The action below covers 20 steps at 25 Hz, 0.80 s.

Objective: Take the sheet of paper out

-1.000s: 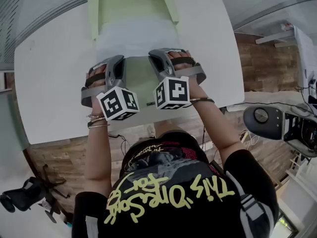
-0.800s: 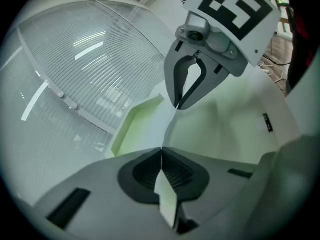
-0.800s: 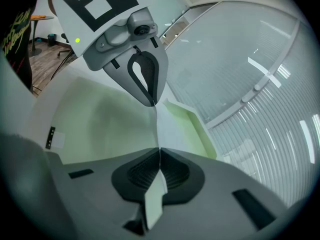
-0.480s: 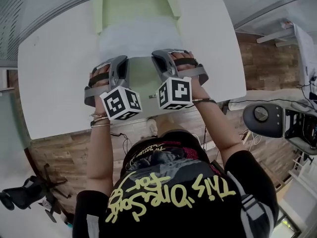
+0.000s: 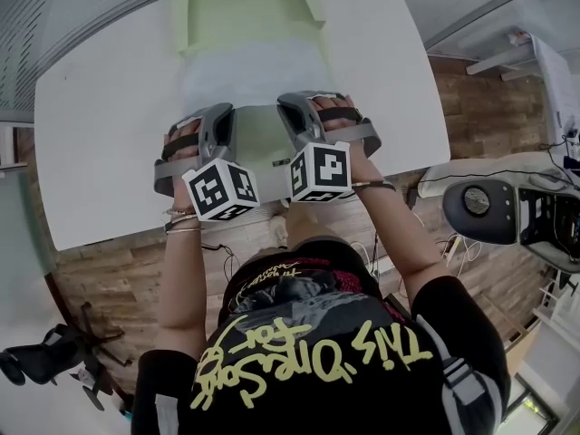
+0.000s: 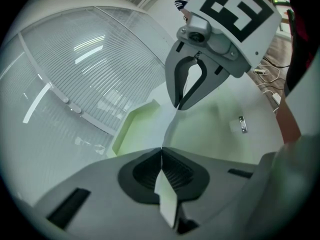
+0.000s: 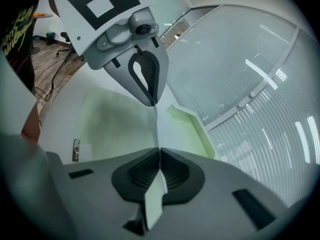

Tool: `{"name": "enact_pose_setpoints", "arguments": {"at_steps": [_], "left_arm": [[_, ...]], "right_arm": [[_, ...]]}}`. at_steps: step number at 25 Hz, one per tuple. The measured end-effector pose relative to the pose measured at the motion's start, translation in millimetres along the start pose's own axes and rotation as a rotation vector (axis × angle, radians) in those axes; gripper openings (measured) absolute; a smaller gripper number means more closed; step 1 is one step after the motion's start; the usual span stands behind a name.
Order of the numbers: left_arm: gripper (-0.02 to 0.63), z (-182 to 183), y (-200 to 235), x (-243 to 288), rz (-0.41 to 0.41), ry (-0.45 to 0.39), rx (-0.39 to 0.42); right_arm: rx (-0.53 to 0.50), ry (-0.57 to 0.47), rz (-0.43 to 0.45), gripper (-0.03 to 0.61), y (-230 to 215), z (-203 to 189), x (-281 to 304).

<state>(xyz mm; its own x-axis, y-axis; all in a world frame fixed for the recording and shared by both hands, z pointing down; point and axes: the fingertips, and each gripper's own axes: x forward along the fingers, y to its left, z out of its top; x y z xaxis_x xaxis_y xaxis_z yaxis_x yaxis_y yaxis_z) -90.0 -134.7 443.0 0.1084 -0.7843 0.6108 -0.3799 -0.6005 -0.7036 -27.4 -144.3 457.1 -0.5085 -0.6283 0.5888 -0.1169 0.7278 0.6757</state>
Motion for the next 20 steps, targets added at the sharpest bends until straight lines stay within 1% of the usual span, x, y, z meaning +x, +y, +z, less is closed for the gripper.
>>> {"name": "enact_pose_setpoints", "arguments": {"at_steps": [6, 12, 20], "left_arm": [[0.008, -6.4, -6.4, -13.8, 0.004, -0.009, 0.008], [0.008, -2.5, -12.2, -19.7, 0.012, -0.015, 0.013], [0.008, -5.0, -18.5, -36.3, 0.025, -0.029, 0.020]], "right_arm": [[0.004, 0.003, -0.008, 0.009, 11.6, 9.4, -9.2], [0.009, 0.003, -0.022, 0.009, 15.9, 7.3, -17.4], [0.013, 0.004, -0.044, 0.009, 24.8, 15.6, -30.3]]}}
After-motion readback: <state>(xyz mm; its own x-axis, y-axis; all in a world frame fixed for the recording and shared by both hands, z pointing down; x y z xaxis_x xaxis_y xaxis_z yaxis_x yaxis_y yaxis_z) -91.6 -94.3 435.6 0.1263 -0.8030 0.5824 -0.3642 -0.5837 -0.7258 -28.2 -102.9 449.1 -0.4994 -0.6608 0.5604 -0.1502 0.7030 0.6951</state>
